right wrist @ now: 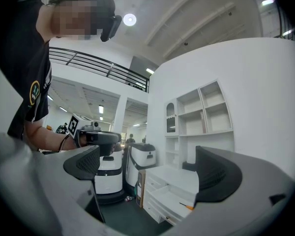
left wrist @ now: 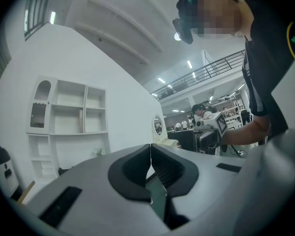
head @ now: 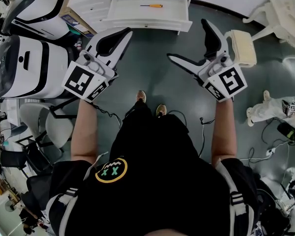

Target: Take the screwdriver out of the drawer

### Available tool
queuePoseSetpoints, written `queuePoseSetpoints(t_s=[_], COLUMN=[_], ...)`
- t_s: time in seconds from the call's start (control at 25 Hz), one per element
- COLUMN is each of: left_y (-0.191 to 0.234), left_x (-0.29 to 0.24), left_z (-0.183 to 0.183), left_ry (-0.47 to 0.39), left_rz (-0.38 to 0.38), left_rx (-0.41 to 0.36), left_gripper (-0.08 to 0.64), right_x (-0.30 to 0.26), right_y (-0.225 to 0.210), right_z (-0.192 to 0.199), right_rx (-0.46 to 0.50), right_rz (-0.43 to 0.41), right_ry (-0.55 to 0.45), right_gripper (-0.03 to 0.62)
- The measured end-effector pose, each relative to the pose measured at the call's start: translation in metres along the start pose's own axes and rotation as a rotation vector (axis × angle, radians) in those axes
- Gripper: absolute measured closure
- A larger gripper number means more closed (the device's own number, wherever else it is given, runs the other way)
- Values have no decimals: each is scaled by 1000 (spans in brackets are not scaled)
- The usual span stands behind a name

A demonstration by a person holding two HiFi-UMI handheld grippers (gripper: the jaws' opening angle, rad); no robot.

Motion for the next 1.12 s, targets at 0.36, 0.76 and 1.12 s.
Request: queuePoseSetpoints(t_s=[0.36,0.76,1.12], left_y=[31,94,131], left_x=[-24,-61,-81], left_z=[46,98,125], left_ry=[2,6,2], left_rz=[12,40,53], left_rx=[9,9,23], left_gripper=[540,540,540], right_x=[-39,-101,-142], right_y=[-45,-103,-139], right_z=[22,34,44], right_rx=[5,7,16], right_rz=[11,50,59], right_ry=[9,33,63], right_gripper=[9,9,9])
Point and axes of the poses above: the fingertips, and each gripper's own axes: x backward along the fingers, y to its left, z out of its underside, the point moved 3 cm from there along x, backward along the fingers, and after that the axes turned 14 degrees about -x, right-handed, at the moved point
